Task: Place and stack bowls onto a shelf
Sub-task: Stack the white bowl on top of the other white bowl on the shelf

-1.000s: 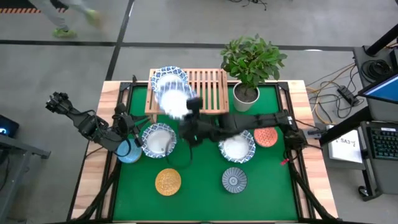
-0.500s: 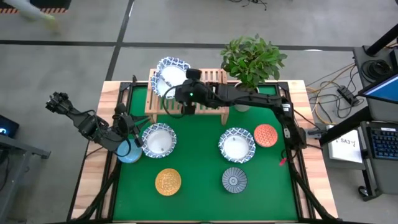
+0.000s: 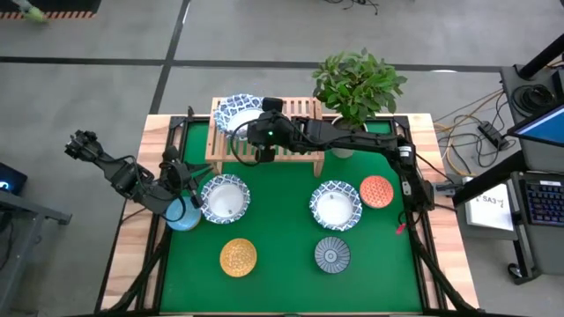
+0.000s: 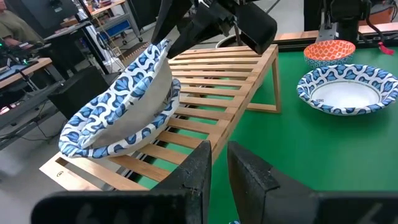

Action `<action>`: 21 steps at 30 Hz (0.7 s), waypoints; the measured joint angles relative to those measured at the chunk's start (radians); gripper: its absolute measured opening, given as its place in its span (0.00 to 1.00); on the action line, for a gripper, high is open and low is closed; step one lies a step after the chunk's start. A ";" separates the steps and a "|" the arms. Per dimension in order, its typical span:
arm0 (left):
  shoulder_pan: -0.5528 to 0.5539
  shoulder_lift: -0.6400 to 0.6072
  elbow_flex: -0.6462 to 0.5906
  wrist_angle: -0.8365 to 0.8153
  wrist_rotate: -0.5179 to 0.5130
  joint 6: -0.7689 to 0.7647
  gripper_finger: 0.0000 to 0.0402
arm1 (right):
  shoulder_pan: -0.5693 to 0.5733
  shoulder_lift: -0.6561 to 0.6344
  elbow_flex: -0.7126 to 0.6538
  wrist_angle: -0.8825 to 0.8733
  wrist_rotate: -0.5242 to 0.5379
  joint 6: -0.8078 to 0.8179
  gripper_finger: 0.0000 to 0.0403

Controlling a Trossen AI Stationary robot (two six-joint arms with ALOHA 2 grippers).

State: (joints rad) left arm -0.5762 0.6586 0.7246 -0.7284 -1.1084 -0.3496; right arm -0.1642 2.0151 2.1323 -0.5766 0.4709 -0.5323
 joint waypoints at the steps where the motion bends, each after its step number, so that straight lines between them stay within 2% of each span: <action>1: 0.000 0.000 0.000 0.000 0.000 0.000 0.09 | 0.004 0.000 0.000 0.000 0.000 0.021 0.28; 8: 0.000 0.000 0.000 0.000 0.000 0.000 0.09 | 0.053 -0.004 0.002 -0.017 0.000 0.203 0.30; 12: 0.000 0.000 0.000 0.000 0.000 0.000 0.09 | 0.074 -0.004 0.002 -0.003 0.000 0.256 0.29; 16: 0.000 0.000 0.000 0.000 0.000 0.000 0.09 | 0.078 -0.004 -0.003 0.036 0.018 0.297 0.24; 21: 0.000 0.000 0.000 0.000 0.001 0.000 0.09 | 0.051 -0.004 -0.035 0.067 0.072 0.313 0.13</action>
State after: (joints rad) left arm -0.5766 0.6586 0.7246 -0.7284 -1.1078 -0.3496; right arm -0.1131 2.0113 2.0971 -0.5093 0.5426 -0.2190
